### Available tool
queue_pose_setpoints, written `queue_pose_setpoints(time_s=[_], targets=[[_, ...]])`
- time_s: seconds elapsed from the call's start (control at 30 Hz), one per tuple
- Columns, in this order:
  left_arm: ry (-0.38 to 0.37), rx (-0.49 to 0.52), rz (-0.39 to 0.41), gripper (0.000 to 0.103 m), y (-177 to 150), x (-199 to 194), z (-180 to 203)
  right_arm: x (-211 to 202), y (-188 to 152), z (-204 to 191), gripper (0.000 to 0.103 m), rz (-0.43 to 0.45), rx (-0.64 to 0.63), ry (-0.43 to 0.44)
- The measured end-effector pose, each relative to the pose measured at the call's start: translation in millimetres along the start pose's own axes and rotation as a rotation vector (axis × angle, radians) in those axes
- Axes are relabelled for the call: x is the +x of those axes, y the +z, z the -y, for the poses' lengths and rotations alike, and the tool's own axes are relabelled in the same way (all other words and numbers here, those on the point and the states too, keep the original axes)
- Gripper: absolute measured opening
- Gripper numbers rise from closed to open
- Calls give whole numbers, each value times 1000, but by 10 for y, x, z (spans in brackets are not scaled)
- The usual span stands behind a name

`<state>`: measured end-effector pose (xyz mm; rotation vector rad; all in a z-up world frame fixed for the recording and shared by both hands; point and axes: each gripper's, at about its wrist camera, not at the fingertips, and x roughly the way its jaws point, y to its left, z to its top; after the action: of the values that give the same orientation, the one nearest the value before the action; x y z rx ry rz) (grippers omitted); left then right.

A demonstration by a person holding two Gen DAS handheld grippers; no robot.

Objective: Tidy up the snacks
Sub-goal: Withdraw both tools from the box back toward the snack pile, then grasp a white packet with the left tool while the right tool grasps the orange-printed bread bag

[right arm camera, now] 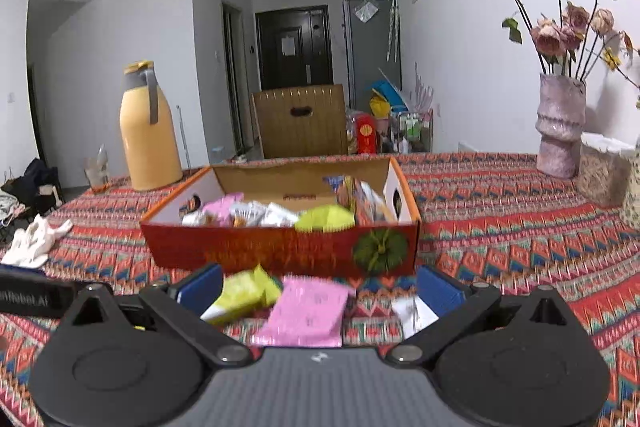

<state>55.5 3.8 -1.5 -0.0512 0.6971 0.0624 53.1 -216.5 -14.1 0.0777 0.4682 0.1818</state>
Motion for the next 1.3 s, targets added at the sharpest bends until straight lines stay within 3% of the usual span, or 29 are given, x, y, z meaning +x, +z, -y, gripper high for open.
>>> queue_pose_setpoints(time_s=[0.23, 0.53, 0.63, 0.8, 0.93, 1.3], targets=[[-17, 25, -71, 103, -379, 18, 59, -116, -327, 6, 103, -52, 17, 2], [-9, 38, -84, 100, -577, 26, 162, -200, -555, 80, 103, -99, 42, 0], [-14, 28, -93, 90, -595, 49, 170, -211, -604, 91, 103, -111, 42, 3], [-59, 17, -102, 58, -627, 72, 193, -206, -663, 84, 103, -126, 45, 6], [-78, 10, -89, 44, -651, 51, 183, -196, -680, 62, 103, -134, 44, 9], [-95, -8, -31, 40, -639, -130, -42, -189, -676, -90, 103, -132, 39, 36]])
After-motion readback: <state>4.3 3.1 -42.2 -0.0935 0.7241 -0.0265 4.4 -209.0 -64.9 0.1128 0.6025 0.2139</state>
